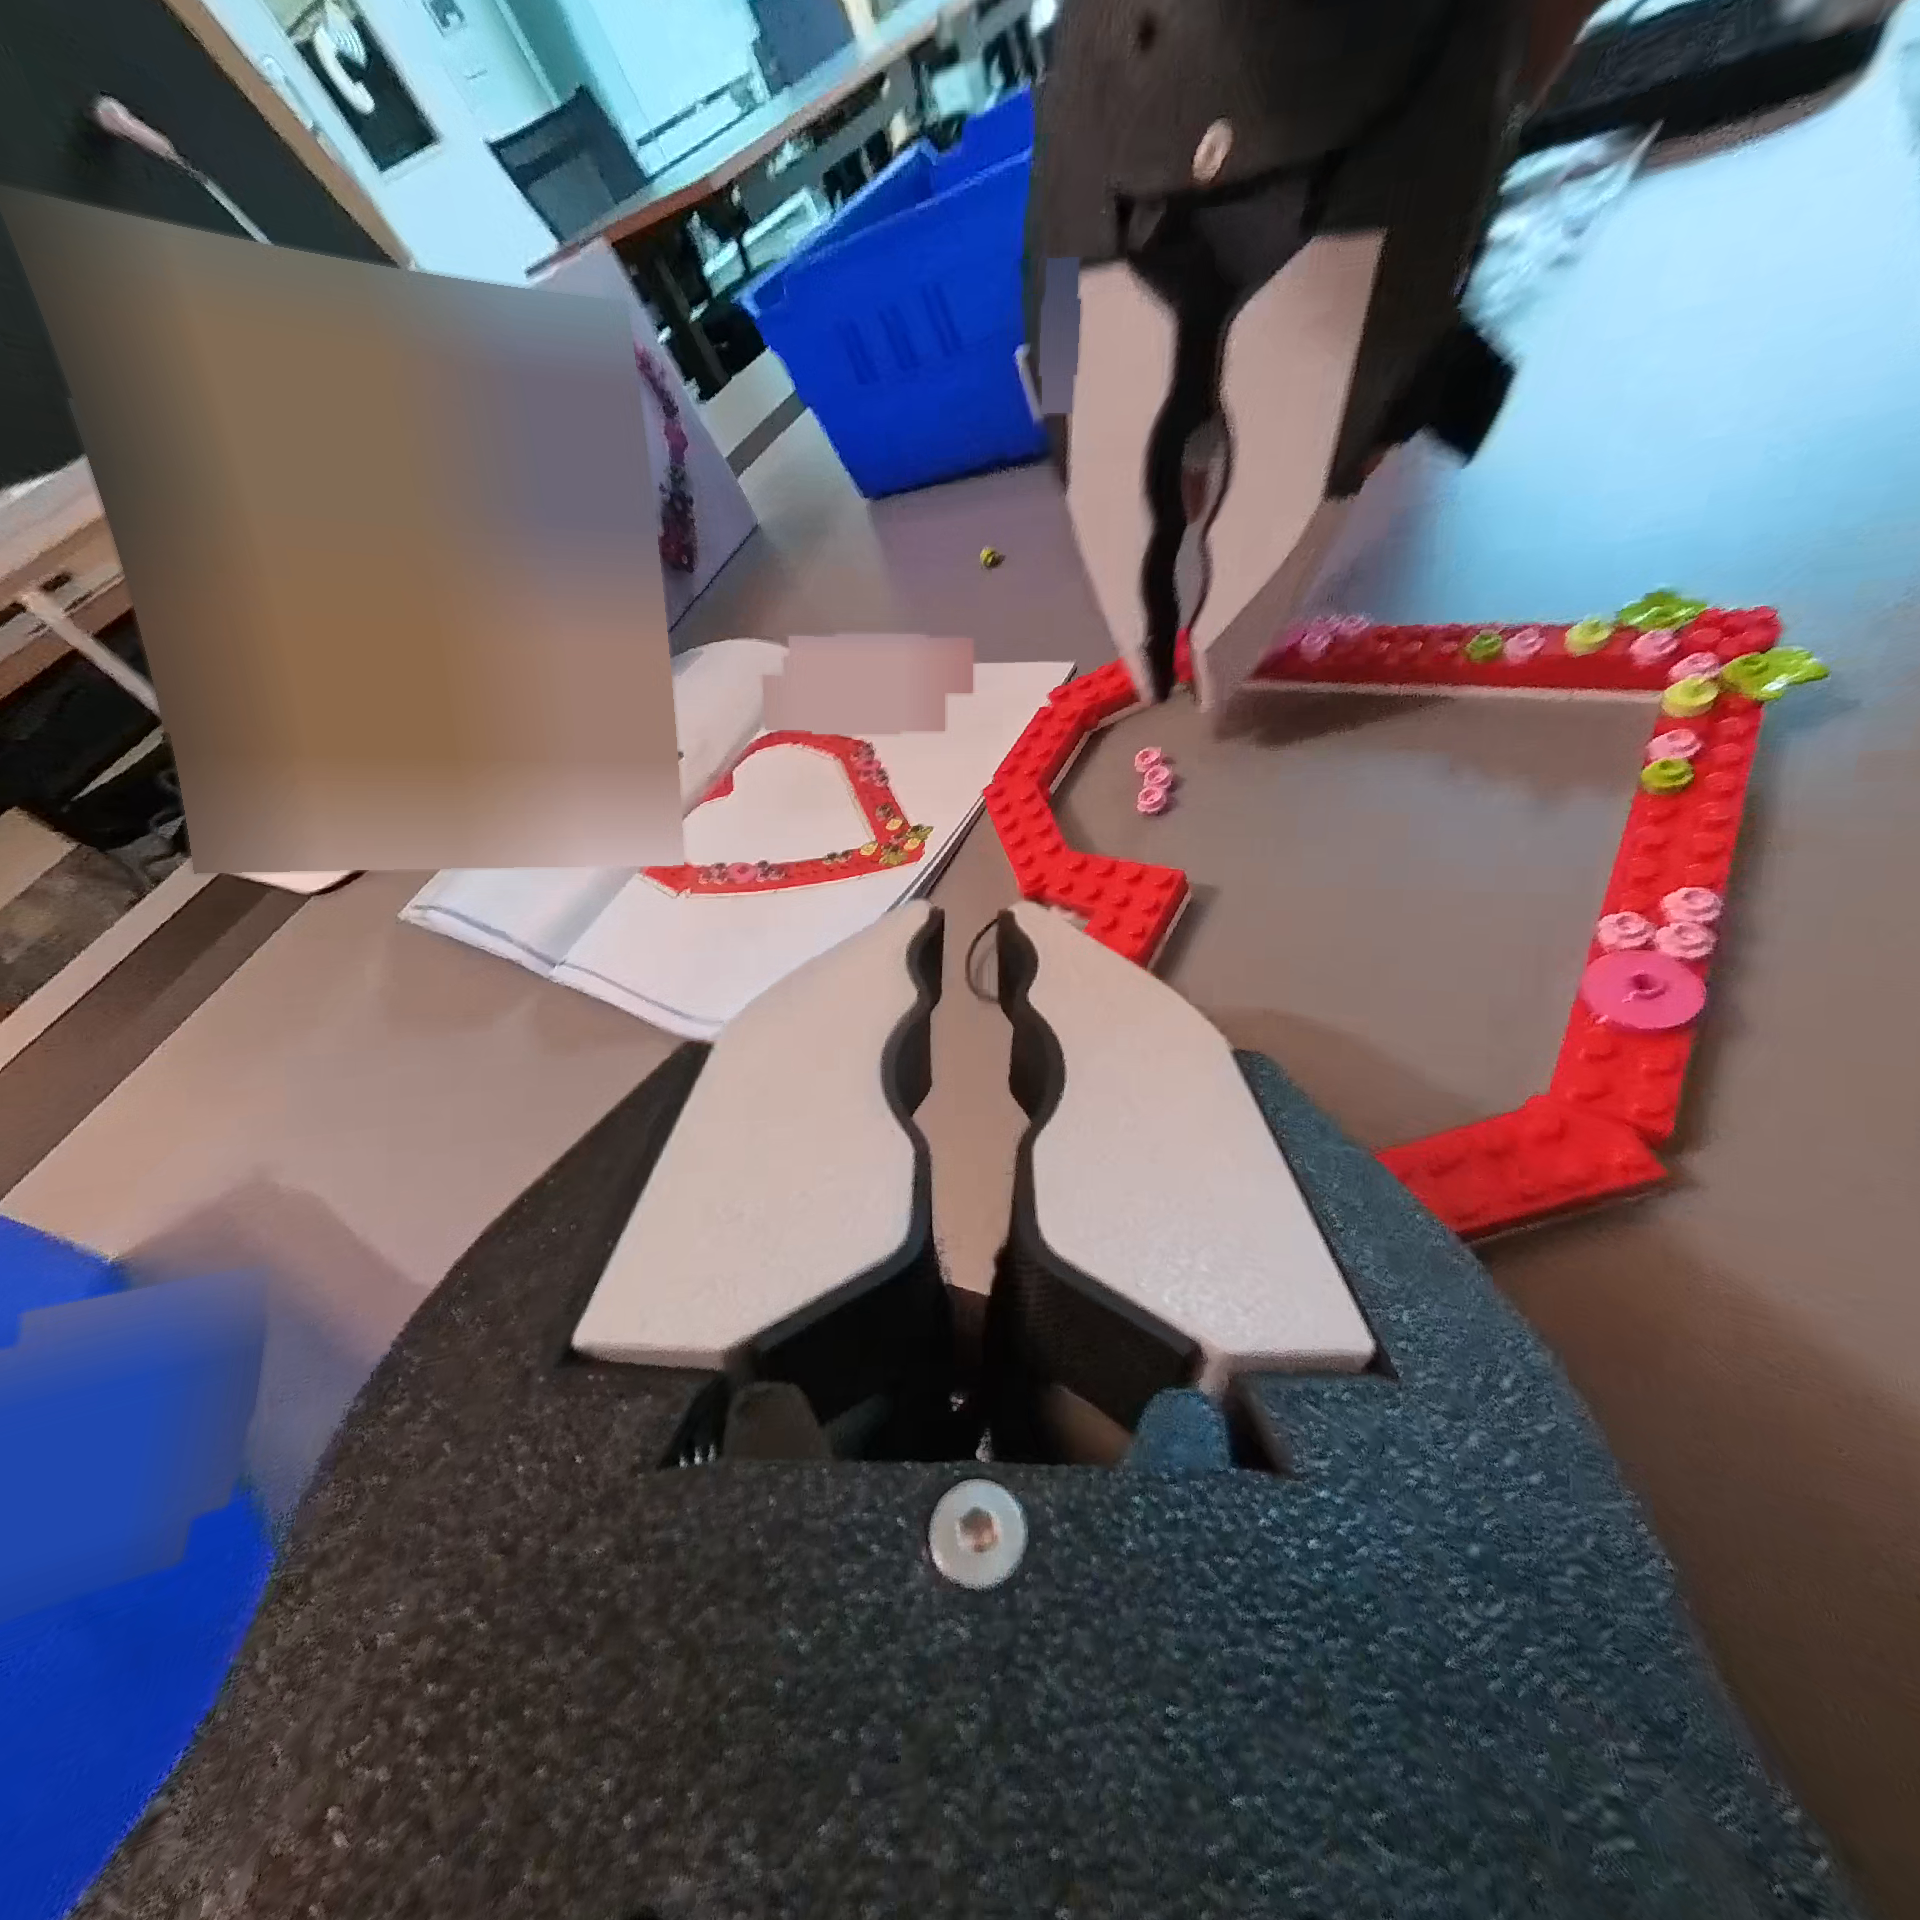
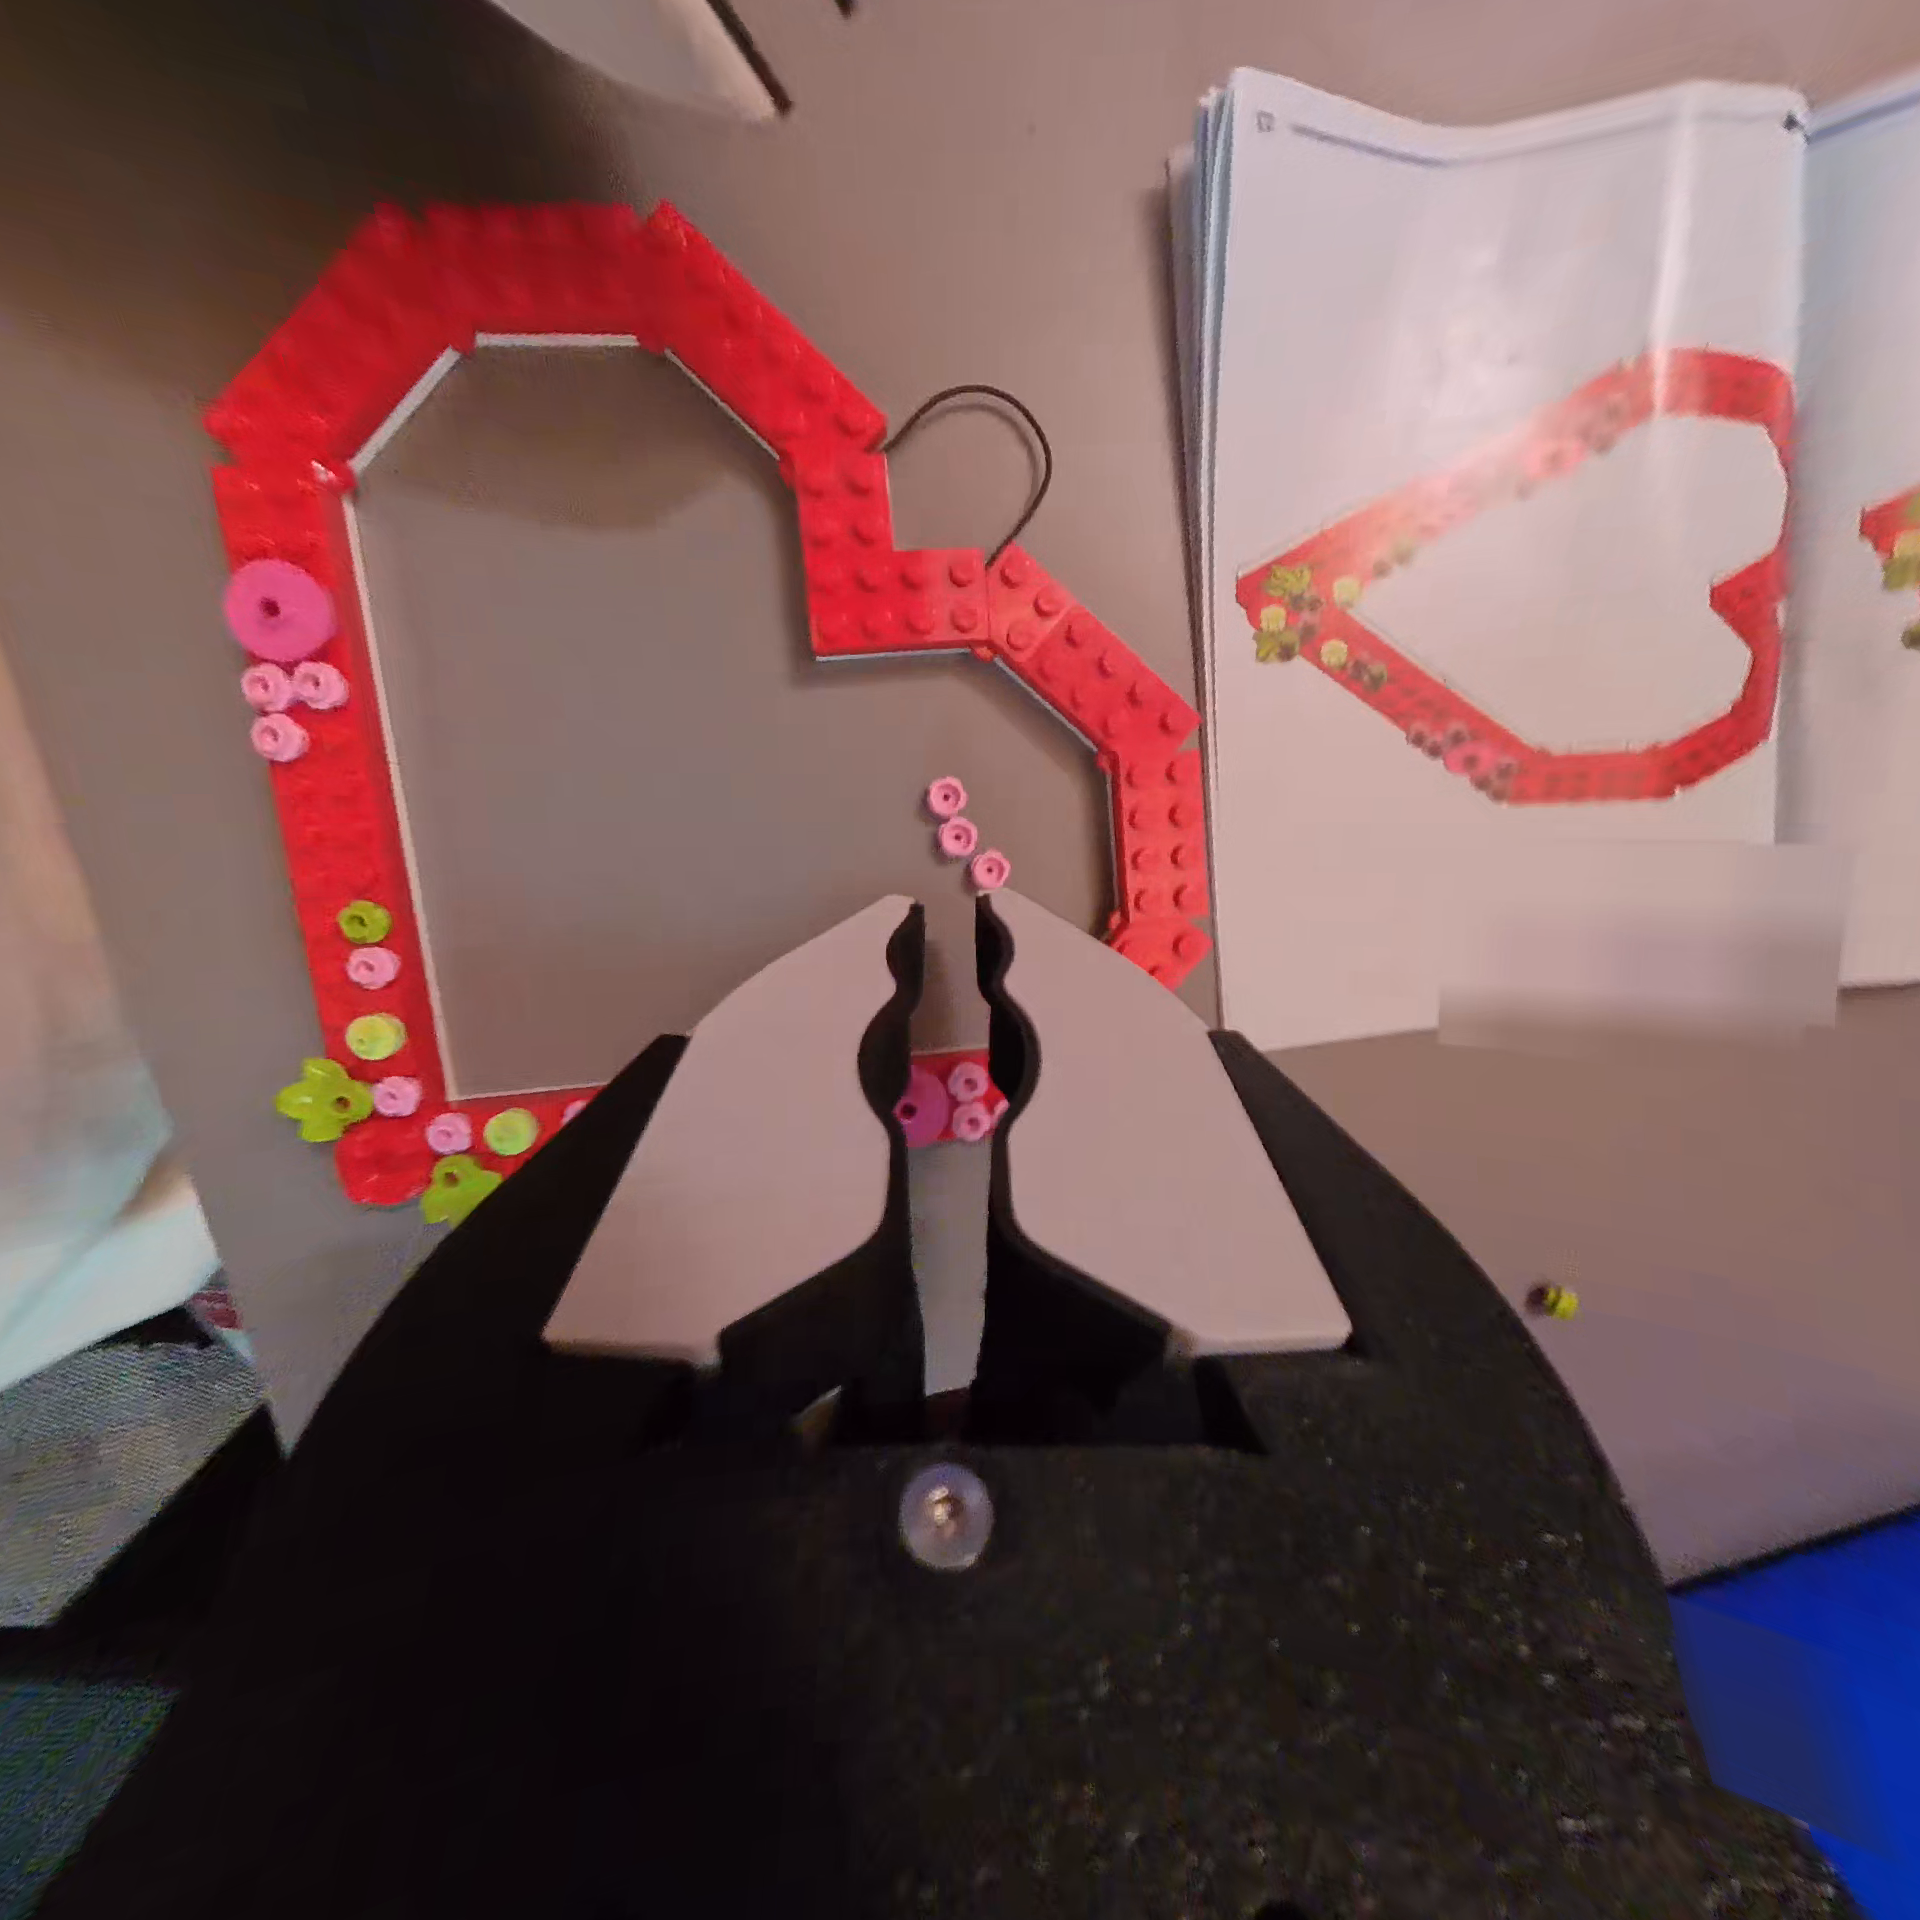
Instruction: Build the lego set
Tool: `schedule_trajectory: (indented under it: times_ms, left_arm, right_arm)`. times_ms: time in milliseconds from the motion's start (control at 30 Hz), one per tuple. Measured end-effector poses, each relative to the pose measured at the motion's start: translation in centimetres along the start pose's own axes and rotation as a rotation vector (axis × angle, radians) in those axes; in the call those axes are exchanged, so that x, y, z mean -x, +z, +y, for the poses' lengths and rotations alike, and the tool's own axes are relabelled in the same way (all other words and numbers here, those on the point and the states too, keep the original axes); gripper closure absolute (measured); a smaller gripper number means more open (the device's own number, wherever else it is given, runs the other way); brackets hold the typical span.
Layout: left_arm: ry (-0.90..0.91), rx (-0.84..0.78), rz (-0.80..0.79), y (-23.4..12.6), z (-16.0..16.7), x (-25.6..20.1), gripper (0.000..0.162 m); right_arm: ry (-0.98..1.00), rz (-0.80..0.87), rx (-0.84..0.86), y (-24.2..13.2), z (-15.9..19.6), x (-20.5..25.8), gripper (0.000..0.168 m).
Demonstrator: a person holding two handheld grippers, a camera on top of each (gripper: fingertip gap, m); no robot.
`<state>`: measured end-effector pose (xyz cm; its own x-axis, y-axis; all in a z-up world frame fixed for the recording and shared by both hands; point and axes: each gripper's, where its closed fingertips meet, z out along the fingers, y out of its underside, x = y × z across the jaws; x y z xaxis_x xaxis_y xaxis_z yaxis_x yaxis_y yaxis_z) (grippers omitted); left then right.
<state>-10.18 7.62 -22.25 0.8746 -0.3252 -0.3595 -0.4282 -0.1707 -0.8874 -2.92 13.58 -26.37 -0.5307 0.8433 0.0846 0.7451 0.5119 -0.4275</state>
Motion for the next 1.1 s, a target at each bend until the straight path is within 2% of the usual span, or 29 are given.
schedule_trajectory:
  times_ms: [167,300,433,467,500,567,633,667,733,833,1100]
  left_arm:
    - [-0.048,-0.110,0.086,-0.5,-1.8,-1.0,0.152]
    - [-0.073,-0.135,0.112,-0.6,-2.1,-1.1,0.151]
    - [-0.062,-0.152,0.114,-0.6,-2.3,-1.2,0.149]
    - [-0.057,-0.160,0.100,-0.6,-2.5,-1.1,0.148]
    - [-0.055,-0.179,0.074,-0.6,-2.8,-0.8,0.146]
    - [-0.057,-0.251,0.007,-0.8,-4.1,0.2,0.144]
    - [-0.041,-0.336,-0.038,-1.1,-5.8,0.6,0.140]
    - [-0.026,-0.380,-0.063,-1.4,-6.7,0.8,0.138]
    - [0.018,-0.455,-0.094,-2.1,-8.4,0.8,0.136]
    - [0.090,-0.472,-0.123,-2.6,-9.3,0.7,0.136]
    - [0.100,-0.433,-0.072,-2.4,-8.7,-0.3,0.147]
  right_arm:
    - [-0.068,-0.060,-0.042,0.9,-0.5,-0.5,0.159]
    - [-0.100,-0.068,-0.002,1.7,0.1,-0.7,0.159]
    - [-0.041,-0.074,-0.043,1.8,-0.1,-0.9,0.163]
    - [0.003,-0.088,-0.097,1.4,-0.7,-0.9,0.163]
    - [0.085,-0.127,-0.192,0.7,-1.8,-0.7,0.163]
    - [0.370,-0.298,-0.463,-2.0,-5.4,-0.1,0.163]
    - [0.665,-0.600,-0.768,-5.9,-9.2,0.5,0.163]
    - [0.770,-0.744,-0.851,-7.3,-10.2,0.8,0.163]
    - [0.916,-0.914,-0.901,-8.1,-11.1,1.3,0.163]
    - [1.003,-1.076,-0.916,-8.4,-11.9,2.2,0.163]
    - [0.973,-1.127,-0.852,-8.1,-12.6,4.0,0.163]
